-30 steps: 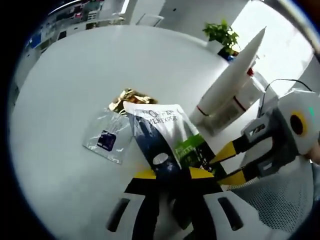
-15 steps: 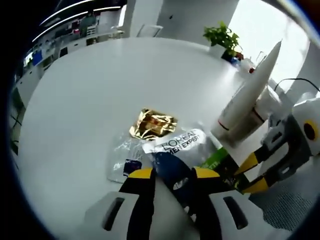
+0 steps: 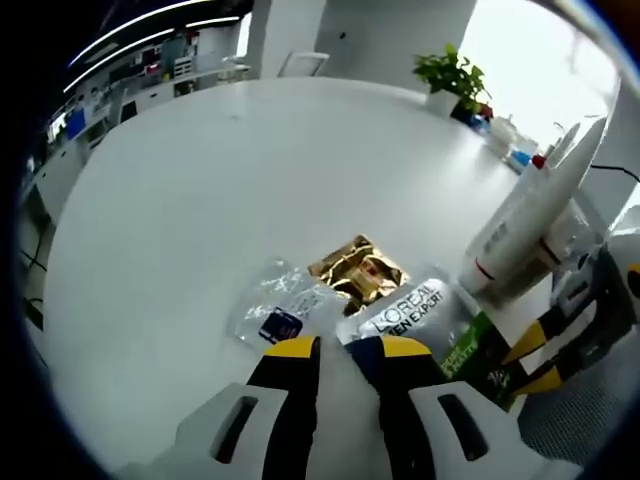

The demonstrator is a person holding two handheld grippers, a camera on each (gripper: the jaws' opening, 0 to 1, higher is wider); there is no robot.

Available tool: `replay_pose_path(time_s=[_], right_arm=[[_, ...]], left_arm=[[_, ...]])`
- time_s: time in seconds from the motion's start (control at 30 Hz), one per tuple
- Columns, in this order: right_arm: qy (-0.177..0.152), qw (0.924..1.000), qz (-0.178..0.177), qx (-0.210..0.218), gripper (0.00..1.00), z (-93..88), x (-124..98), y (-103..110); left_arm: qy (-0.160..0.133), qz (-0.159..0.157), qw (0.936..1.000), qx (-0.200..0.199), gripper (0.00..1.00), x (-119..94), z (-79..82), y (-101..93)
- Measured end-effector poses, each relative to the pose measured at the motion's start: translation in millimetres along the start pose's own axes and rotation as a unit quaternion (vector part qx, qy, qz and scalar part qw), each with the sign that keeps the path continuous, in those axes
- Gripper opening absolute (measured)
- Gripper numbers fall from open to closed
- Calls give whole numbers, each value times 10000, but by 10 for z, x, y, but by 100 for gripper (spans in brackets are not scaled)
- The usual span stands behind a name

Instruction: Arrange the skincare products in the storage area until every visible bottle or jar stands upright without overlapping.

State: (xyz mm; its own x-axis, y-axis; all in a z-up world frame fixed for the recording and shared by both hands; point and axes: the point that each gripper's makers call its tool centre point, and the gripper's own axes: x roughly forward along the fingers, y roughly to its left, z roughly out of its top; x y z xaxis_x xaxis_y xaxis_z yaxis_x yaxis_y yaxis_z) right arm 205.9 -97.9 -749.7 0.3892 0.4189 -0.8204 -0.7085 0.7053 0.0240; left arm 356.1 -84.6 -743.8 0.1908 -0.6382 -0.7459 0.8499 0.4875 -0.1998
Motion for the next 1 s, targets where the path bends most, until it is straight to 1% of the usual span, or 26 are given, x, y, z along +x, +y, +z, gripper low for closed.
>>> replay_pose_path(time_s=[0.1,0.17,0.27,0.4,0.47,0.5,0.53,0.57,0.6,0.8,1.0], right_arm=[[0,10000,6,-4,17,1,2,0],[-1,10000,5,0,17,1,2,1],[-3,10000,5,-1,17,3,3,-1],[-13,10000,8,21,17,4,3,-3],[-13,10000,7,23,17,3,2,-3],[-13,10000,8,18,17,3,1,-3],[-14,10000,8,15,17,3,1,-3],[-16,10000,9,12,17,3,1,-4],[-18,10000,13,13,17,2,1,-4],[-39,10000,36,1,17,-2,1,-4],[-60,10000,-14,3,16,4,3,-22]], left_arm=[[-13,114,9998,174,22,42,56,21],[-44,264,9995,187,25,83,110,37],[-117,397,9990,176,26,145,191,50],[-167,476,9986,186,25,221,272,37],[-151,661,9968,421,24,241,301,84],[-138,797,9949,606,23,250,319,125],[-129,882,9939,653,22,255,327,151],[-186,806,9950,565,23,274,349,124],[-201,811,9953,499,23,285,364,146],[-307,930,9941,469,23,340,476,253],[-328,1016,9935,407,23,395,579,393]])
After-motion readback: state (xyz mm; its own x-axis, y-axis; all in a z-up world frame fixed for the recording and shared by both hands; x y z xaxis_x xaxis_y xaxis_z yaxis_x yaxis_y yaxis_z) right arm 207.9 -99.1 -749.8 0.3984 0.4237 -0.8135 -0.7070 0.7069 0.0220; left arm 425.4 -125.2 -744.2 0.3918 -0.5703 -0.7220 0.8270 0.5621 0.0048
